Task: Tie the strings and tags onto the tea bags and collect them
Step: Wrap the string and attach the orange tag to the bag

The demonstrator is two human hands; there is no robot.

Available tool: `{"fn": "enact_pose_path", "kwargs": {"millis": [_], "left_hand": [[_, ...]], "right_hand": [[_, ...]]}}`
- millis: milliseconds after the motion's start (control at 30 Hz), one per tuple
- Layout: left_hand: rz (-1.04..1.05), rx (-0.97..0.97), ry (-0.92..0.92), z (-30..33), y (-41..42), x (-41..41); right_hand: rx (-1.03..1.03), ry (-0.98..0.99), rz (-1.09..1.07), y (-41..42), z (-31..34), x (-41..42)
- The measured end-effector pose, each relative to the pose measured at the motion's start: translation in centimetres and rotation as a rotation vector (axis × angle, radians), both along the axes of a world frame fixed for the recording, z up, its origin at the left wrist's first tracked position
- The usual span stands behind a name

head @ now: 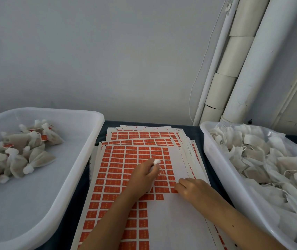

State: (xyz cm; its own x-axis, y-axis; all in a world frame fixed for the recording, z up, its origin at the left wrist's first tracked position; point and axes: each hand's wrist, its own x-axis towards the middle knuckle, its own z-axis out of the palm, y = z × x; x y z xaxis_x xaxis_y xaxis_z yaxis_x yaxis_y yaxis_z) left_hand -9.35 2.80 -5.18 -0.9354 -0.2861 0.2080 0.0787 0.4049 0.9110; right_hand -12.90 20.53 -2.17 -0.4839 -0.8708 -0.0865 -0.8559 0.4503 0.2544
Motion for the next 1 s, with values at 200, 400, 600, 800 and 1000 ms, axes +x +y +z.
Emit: {"fn": "enact_pose_path", "kwargs": {"millis": [200,400,600,800,1000], "left_hand": [[0.005,-0.007,0.006,0.1,0.0,-0.1],[-0.002,-0.002,0.014,0.0,-0.1,-0.1],[-0.005,0.019,0.031,-0.1,-0.2,-0.2],[0.009,0.028,0.043,-0.3,-0.3,-0.3],[0.008,0.033,0.053,-0.4,-0.4,-0.3]], "right_hand": [[0.024,0.031,0.083,0.1,-0.3,0.1],[-0.053,0.045,0.102,0.2,-0.4,0.0],[-0.353,0.151,0.168,0.4,-0.4,-0.2],[-0.527,-0.058,-0.023,-0.8,-0.4,0.4],[-0.907,-0.566,-0.354,-1.5,-1.8,0.8]]}}
